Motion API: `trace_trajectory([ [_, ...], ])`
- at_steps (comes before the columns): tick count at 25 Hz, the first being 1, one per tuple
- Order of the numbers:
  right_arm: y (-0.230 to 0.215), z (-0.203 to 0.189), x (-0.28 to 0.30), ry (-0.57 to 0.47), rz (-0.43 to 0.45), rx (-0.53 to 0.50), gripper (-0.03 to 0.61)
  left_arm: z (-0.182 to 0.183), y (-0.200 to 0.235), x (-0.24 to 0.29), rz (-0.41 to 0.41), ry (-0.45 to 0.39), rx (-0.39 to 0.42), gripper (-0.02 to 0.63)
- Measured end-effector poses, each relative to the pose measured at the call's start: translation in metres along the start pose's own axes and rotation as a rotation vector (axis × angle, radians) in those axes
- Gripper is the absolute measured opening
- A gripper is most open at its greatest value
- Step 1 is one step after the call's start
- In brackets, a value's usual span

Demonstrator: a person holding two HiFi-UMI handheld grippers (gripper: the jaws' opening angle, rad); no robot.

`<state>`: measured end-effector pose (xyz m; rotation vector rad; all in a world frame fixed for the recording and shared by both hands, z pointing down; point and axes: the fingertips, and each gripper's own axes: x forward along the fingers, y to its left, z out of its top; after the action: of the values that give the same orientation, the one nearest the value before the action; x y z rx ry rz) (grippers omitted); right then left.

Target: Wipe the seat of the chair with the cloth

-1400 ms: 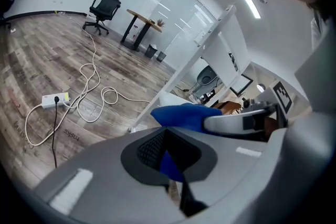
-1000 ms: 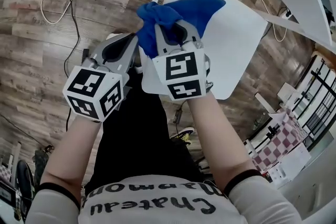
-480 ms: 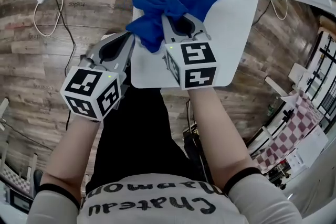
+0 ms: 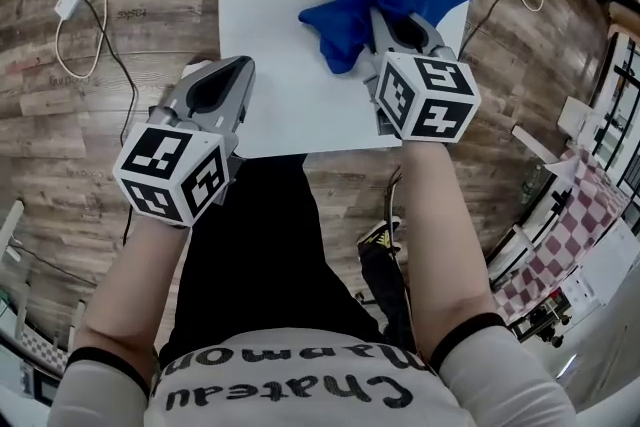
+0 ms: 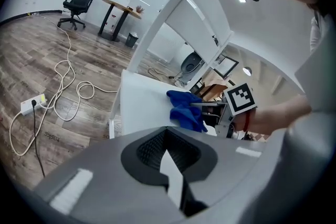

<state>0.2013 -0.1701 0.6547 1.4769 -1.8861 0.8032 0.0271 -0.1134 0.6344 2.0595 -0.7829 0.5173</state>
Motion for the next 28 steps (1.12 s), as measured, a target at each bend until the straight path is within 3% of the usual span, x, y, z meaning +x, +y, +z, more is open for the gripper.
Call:
trace_trajectory([
  [8,-0.063,-0.011,-0.018,-0.01,-0.086,-0.005,0.058,-0.026,-0.008,0.01,0.013,0.058,-0.006,0.009],
  [16,-0.126,-0.02,-0.037,-0.019,-0.217,0.012,0.057,-0.037,-0.008,0.016,0.006,0.052,-0.044,0.009],
  [19,-0.146,-0.024,-0.043,-0.001,-0.265,0.014,0.058,-0.033,-0.008,0.016,0.016,0.027,-0.049,0.009],
  [24,-0.181,-0.021,-0.063,-0.008,-0.437,0.012,0.058,-0.029,0.001,0.004,0.068,-0.052,-0.075,0.009],
  [26,-0.164,-0.007,-0.075,-0.087,-0.398,-0.028,0.058,-0.029,0.006,-0.005,0.1,-0.085,-0.092,0.009],
  [28,-0.12,0.005,-0.082,-0.157,-0.293,-0.094,0.057,-0.035,0.01,-0.015,0.143,-0.118,-0.122,0.009],
])
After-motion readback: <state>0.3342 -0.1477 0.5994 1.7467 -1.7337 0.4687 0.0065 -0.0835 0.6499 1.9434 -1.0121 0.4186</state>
